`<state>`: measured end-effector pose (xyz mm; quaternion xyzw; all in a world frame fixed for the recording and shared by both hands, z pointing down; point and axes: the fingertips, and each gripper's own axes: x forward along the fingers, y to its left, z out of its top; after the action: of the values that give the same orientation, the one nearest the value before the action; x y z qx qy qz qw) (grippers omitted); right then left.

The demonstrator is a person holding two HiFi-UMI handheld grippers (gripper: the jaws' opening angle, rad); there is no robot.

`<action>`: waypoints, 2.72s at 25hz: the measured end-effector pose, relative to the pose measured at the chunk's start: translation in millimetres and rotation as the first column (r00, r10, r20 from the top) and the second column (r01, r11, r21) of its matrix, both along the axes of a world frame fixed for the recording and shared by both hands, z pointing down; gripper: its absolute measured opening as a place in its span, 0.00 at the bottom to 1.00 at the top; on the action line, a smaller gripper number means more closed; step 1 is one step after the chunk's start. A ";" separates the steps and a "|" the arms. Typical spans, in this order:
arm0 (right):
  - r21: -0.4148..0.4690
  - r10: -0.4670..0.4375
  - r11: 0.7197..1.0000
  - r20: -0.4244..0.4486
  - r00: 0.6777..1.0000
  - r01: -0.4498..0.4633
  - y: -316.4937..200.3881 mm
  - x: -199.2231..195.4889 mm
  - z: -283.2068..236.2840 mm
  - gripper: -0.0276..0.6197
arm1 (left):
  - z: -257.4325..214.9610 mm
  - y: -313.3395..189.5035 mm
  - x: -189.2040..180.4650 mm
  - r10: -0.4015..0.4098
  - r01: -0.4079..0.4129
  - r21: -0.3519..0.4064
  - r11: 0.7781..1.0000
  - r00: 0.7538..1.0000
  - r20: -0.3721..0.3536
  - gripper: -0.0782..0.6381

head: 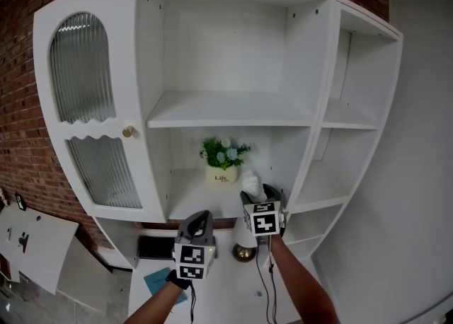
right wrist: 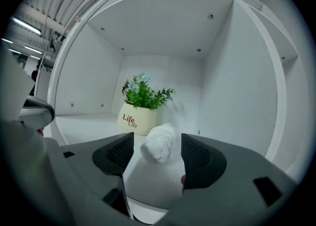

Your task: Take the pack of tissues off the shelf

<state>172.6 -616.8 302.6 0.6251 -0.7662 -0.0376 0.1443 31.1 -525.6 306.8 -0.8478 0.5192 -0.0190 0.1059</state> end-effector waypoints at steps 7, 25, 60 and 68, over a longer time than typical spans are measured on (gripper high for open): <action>-0.018 0.015 1.000 -0.063 0.998 -0.016 -4.4 -3.0 5.2 0.50 | 2.7 -9.2 -2.5 -0.011 0.011 -0.011 1.000 1.000 -0.011 0.13; -0.069 0.001 0.998 -0.169 0.986 -0.012 -4.2 1.4 9.9 0.27 | 9.8 -4.0 6.0 -0.001 0.001 -0.023 1.000 1.000 -0.018 0.13; 0.229 -0.166 0.964 0.139 0.976 0.132 183.8 -13.7 -15.7 0.24 | 3.0 75.4 -43.1 -0.029 0.028 -0.018 0.999 0.997 -0.073 0.13; 0.211 -0.172 0.968 0.174 0.970 0.134 206.8 -19.8 6.7 0.24 | 22.8 90.1 -49.1 -0.036 0.034 -0.044 0.998 0.998 -0.054 0.13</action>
<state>152.8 -410.1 309.3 0.5759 -0.8150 -0.0645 0.0038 -17.9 -435.5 329.6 -0.8409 0.5362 -0.0086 0.0729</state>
